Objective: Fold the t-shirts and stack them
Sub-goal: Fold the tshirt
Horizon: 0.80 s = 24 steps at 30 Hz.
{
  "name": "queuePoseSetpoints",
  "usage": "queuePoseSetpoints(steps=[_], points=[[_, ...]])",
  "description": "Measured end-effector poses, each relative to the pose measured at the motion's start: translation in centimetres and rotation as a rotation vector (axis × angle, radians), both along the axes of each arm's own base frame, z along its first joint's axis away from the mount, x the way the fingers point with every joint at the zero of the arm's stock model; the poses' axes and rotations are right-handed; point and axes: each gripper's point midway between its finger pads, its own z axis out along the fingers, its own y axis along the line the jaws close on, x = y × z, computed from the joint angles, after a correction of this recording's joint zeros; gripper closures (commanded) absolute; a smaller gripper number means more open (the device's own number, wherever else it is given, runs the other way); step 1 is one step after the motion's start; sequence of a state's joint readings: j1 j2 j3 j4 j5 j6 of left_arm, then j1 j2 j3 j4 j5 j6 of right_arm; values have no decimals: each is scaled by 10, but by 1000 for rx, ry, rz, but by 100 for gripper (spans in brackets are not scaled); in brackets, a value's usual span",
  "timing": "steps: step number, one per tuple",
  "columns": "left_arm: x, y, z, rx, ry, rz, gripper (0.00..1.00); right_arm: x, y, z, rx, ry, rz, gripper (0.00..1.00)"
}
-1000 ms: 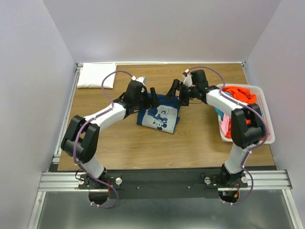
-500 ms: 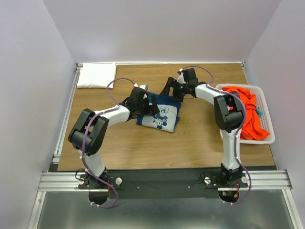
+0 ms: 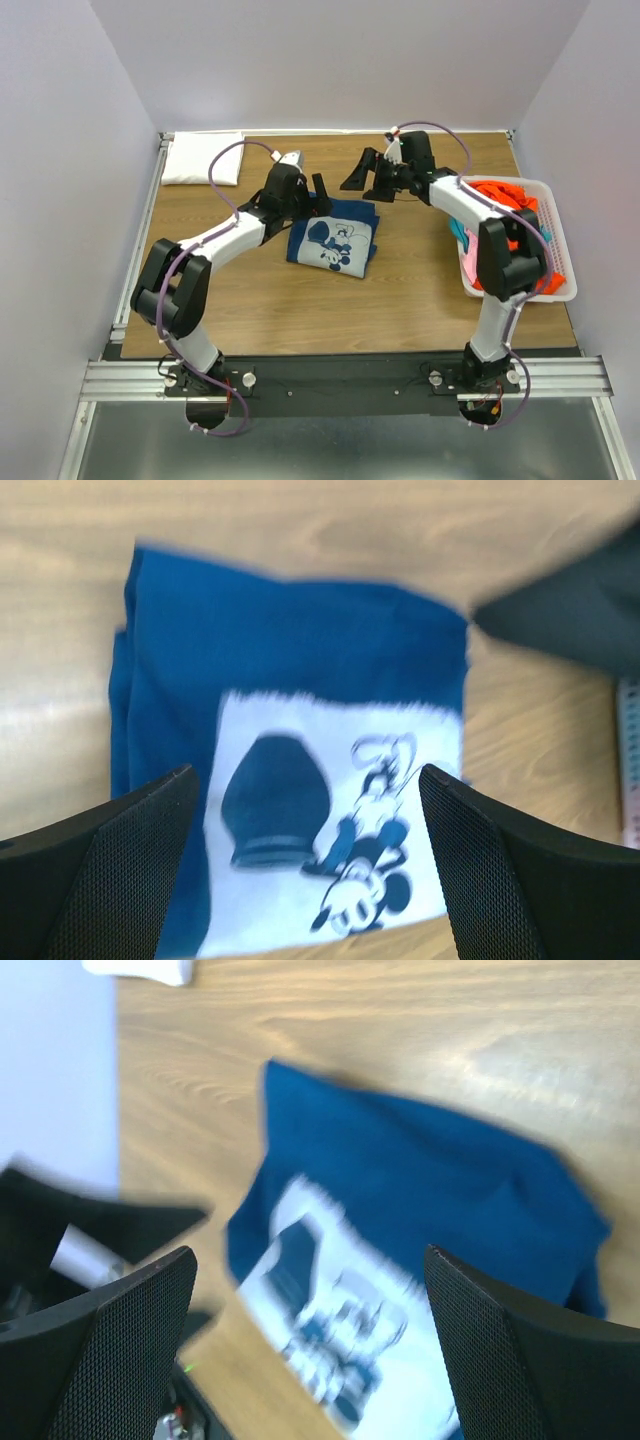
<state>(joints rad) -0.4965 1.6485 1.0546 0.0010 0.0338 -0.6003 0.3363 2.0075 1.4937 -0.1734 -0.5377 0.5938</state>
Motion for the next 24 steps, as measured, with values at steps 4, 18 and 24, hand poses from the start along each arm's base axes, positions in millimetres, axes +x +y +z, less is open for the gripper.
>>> queuePoseSetpoints(steps=[4, 18, 24], points=[[26, -4, 15, -11, -43, 14, 2, -27, -8, 38, 26, -59, -2, 0], [51, -9, -68, 20, 93, -16, 2, -63, -15, -55, -24, 158, -25, 0], [61, -9, -67, -2, 78, -24, 2, -59, -16, -68, -29, 173, -46, 0]])
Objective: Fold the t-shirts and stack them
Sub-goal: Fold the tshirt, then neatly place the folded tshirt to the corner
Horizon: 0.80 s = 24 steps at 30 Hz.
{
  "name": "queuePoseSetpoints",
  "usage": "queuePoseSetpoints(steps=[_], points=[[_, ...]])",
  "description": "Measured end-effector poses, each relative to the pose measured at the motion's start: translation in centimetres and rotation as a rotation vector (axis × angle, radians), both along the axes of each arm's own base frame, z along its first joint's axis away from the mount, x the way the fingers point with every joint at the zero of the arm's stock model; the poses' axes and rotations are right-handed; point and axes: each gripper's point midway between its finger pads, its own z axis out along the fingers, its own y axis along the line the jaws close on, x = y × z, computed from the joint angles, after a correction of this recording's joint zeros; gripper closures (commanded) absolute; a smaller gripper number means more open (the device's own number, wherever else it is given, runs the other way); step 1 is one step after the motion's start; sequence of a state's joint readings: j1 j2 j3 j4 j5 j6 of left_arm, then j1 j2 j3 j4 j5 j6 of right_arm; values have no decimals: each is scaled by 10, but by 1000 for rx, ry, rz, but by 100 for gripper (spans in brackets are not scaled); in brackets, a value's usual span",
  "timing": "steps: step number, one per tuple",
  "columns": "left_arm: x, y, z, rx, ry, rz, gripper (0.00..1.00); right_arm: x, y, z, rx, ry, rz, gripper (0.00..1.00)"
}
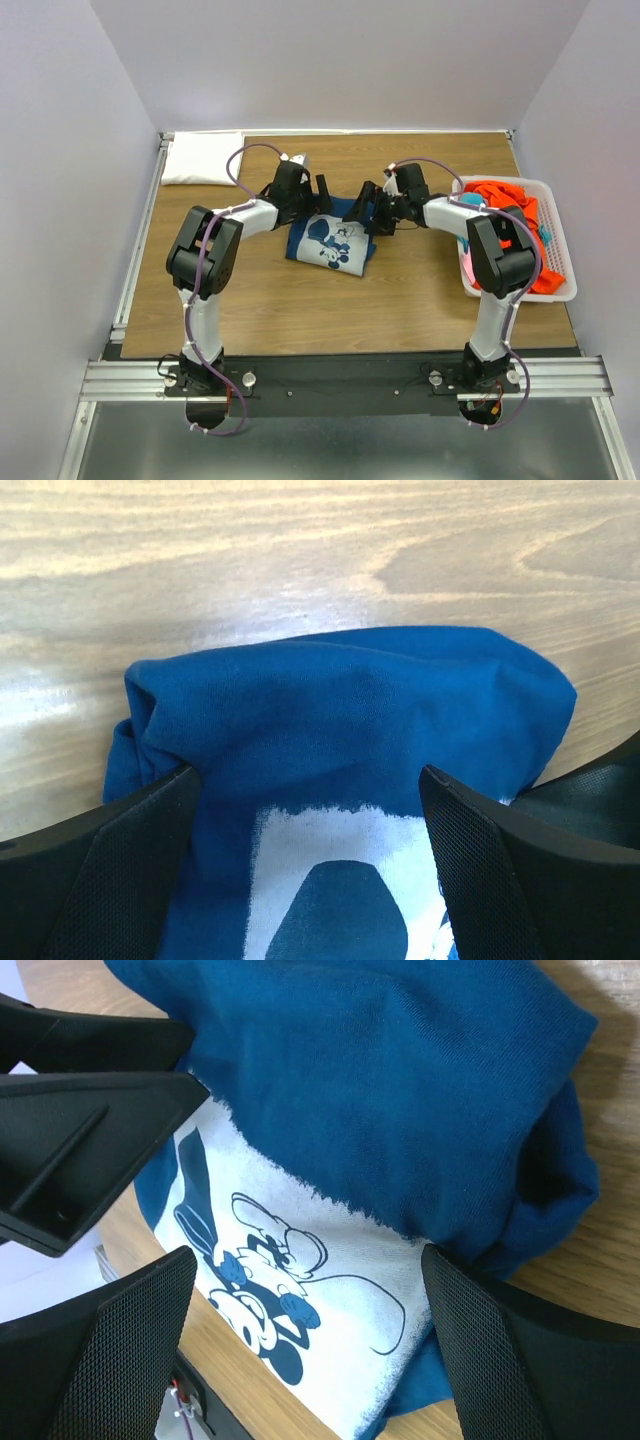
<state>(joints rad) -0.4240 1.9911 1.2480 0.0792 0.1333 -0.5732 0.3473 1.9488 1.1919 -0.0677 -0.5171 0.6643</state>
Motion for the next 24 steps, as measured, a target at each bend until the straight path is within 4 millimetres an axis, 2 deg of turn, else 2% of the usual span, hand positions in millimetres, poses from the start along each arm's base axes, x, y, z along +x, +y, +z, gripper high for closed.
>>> queuePoseSetpoints(steps=[5, 8, 10, 15, 18, 21, 24], points=[[0, 2, 3, -14, 1, -6, 2, 3, 1, 3, -2, -20, 10, 0], [-10, 7, 10, -11, 3, -6, 2, 3, 0, 10, -6, -42, 21, 0], [-17, 11, 17, -11, -1, -4, 2, 2, -1, 28, -2, -85, 29, 0], [-27, 19, 53, -14, -55, 10, 2, -12, -14, 81, -4, -229, 10, 0], [-29, 27, 54, 12, -57, 38, 2, -29, -26, 100, -14, -293, -10, 0], [-35, 35, 41, 52, -16, 58, 2, -46, -35, 96, -32, -291, -16, 0], [-37, 39, 31, 75, 11, 68, 2, -65, -44, 80, -63, -257, -13, 0]])
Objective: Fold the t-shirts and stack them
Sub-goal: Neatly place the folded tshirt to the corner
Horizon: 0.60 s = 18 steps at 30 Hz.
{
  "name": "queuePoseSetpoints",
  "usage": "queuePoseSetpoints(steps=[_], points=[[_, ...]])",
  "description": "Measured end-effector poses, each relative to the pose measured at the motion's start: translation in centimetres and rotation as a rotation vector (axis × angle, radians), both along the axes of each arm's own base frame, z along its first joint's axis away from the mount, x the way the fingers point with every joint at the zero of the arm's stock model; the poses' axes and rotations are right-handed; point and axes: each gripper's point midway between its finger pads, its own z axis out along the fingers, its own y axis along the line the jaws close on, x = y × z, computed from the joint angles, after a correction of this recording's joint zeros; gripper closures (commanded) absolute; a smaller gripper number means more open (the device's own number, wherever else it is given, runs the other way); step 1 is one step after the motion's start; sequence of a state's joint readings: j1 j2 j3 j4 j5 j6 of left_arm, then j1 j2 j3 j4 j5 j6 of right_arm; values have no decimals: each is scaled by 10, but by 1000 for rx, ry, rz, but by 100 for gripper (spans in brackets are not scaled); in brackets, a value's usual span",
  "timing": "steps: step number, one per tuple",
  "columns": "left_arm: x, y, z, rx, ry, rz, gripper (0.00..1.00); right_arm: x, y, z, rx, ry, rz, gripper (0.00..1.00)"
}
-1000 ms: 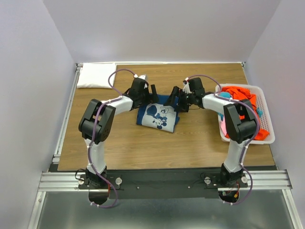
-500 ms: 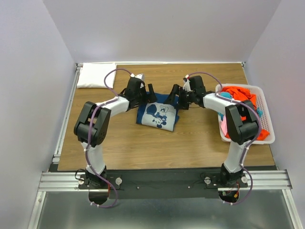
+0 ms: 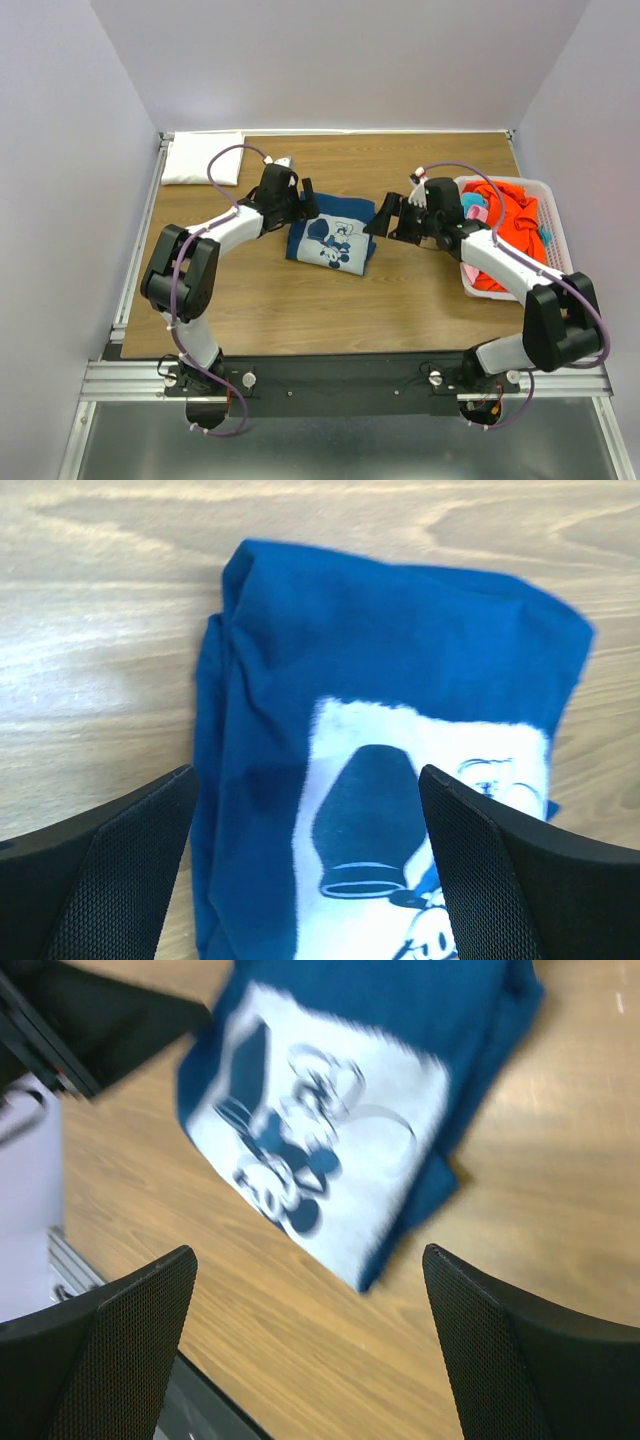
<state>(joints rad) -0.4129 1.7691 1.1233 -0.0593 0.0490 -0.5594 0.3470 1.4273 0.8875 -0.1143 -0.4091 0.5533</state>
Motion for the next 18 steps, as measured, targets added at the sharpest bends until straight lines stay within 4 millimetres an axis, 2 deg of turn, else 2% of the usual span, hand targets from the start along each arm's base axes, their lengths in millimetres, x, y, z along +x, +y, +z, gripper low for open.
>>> queuePoseSetpoints(steps=[5, 7, 10, 17, 18], points=[[-3, 3, -20, 30, 44, 5, 2, -25, -14, -20, -51, 50, -5, 0], [-5, 4, -29, 42, 65, 2, 2, -29, -18, -23, -67, 54, -12, 0], [-7, 2, -44, 63, 91, -8, 7, -32, -23, -23, -87, 49, -24, 0], [-2, -17, -47, 108, 70, -21, 18, -33, -26, -22, -110, 29, -17, 0], [-1, -19, -48, 124, 65, -18, 22, -33, -27, -23, -113, 32, -17, 0]])
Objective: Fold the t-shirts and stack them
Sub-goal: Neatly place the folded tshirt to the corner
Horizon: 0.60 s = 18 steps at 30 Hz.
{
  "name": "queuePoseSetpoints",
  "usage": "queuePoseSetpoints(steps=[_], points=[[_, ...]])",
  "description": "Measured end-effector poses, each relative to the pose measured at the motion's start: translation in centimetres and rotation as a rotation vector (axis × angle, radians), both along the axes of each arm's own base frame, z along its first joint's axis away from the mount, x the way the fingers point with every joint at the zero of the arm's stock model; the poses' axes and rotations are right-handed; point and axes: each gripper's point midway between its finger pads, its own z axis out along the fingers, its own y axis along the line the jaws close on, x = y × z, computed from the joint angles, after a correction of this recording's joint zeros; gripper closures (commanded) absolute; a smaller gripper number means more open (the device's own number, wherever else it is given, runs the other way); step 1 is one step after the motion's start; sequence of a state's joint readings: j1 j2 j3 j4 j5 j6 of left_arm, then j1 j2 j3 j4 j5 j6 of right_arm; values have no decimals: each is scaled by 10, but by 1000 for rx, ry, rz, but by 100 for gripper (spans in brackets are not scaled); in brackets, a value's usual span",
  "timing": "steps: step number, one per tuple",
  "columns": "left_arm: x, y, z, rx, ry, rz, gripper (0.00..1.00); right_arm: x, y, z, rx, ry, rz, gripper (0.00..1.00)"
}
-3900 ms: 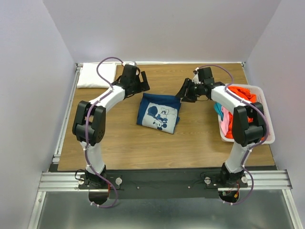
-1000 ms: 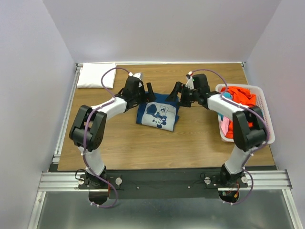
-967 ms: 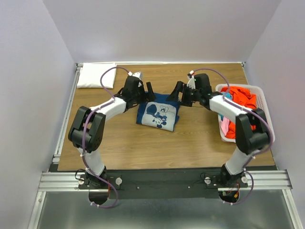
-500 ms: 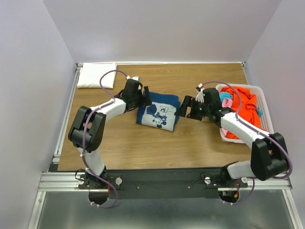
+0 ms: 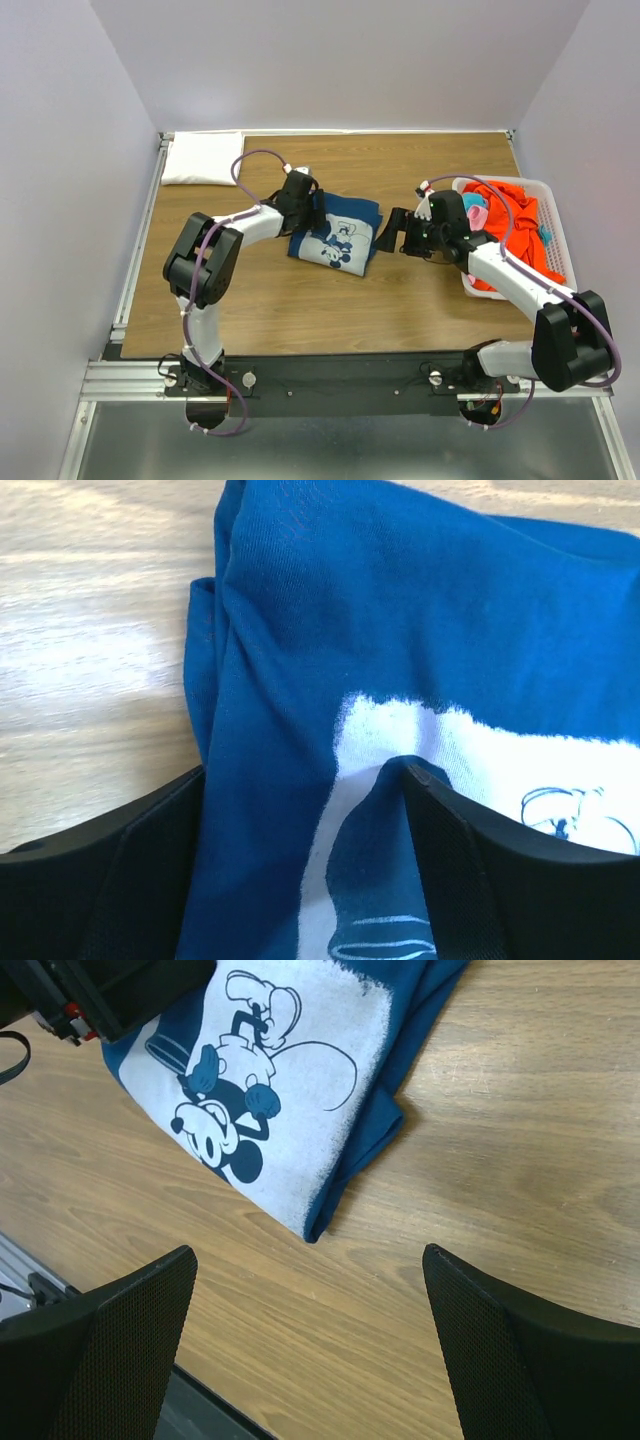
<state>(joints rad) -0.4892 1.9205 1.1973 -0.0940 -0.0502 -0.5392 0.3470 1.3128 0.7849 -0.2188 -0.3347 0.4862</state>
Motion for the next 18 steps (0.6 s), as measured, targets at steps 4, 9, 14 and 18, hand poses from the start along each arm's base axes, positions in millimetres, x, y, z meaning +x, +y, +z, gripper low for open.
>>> queuePoseSetpoints(steps=[4, 9, 14, 18], points=[[-1, -9, -5, 51, -14, 12, 37, -1, -2, -2, -11, 5, 1, 0], [0, -13, -9, 110, -22, 54, 66, 0, -4, -4, -25, -1, -4, 0], [2, -23, -11, 111, -30, 65, 96, 2, -8, -5, -42, -8, -16, 0], [5, -23, -9, 123, -29, 82, 100, 4, -12, -5, -62, -22, -26, 0]])
